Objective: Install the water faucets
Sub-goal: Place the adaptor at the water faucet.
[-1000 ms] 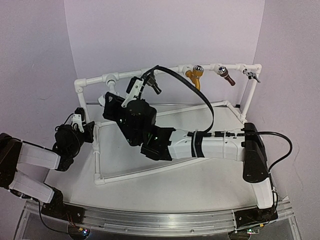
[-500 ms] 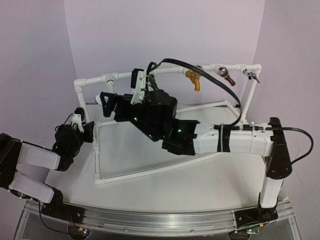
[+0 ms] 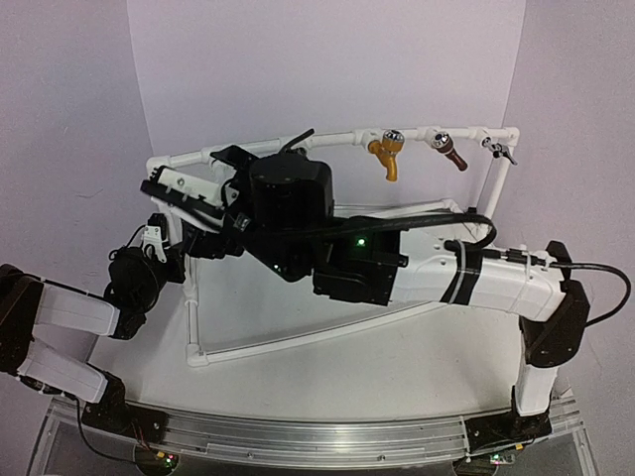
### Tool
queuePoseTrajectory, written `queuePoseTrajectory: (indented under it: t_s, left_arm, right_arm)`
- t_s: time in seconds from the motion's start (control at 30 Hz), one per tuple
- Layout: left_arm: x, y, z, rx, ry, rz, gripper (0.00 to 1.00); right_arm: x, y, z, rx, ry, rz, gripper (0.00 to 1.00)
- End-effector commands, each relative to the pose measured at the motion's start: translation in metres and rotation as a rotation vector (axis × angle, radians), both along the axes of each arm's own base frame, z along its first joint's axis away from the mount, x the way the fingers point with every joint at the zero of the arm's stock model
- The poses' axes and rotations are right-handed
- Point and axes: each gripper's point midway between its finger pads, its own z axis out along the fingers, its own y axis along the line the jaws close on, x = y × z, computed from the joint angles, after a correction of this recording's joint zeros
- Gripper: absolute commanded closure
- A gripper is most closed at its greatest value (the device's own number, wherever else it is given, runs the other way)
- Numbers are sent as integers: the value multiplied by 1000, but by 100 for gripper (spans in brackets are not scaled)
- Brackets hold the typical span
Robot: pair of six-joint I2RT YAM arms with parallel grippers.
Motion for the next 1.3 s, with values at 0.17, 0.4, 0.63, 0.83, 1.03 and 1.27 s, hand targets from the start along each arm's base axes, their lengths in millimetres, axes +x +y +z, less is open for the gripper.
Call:
queuePoseTrajectory:
  t_s: [0.17,0.4,0.63,0.83,1.03,1.27]
  left_arm:
    - [-10,-49,11,-48,-2,-229,100]
    - [-10,-48,12,-49,-6,-223,100]
    - [-10,-47,11,-47,-6,-220,100]
    - [-10,-48,11,-47,-6,-220,100]
    - [-10,-47,10,-46,-4,-219,100]
    - [-10,-47,10,-46,-4,-219,100]
  right_arm:
    - [44,19,-43,-493,-373,-160,13]
    - [71,29,-53,-535,-458,-243,15]
    - [80,29,-38,-487,-494,-280,19]
    - [89,27,-34,-449,-478,-305,29]
    - [95,30,-38,-358,-423,-334,44]
    - [101,21,-20,-24,-269,-398,84]
